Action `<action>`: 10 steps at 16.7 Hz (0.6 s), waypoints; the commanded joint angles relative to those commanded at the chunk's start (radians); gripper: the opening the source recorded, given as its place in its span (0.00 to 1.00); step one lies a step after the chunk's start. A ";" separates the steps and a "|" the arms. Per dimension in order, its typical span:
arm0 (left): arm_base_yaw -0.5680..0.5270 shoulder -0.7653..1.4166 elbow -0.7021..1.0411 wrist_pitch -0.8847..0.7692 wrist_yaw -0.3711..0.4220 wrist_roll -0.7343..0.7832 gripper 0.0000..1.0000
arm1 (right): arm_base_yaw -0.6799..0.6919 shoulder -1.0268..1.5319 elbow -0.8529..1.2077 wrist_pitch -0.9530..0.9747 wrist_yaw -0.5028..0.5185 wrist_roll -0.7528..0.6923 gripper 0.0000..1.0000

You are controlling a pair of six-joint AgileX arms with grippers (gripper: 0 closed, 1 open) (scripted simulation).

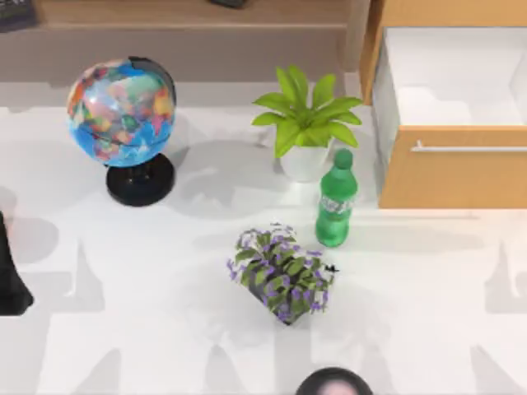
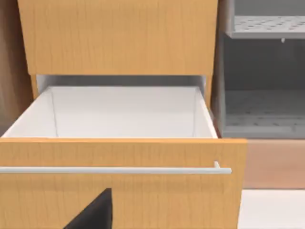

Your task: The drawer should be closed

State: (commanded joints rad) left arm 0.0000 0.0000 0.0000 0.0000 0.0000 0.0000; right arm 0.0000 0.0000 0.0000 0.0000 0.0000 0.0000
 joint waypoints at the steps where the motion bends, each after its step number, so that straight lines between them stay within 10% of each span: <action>1: 0.000 0.000 0.000 0.000 0.000 0.000 1.00 | 0.000 0.000 0.000 0.000 0.000 0.000 1.00; 10: 0.000 0.000 0.000 0.000 0.000 0.000 1.00 | -0.313 0.375 0.249 0.166 -0.311 0.007 1.00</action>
State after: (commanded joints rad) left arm 0.0000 0.0000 0.0000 0.0000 0.0000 0.0000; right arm -0.3128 0.3754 0.2488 0.1663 -0.3115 0.0072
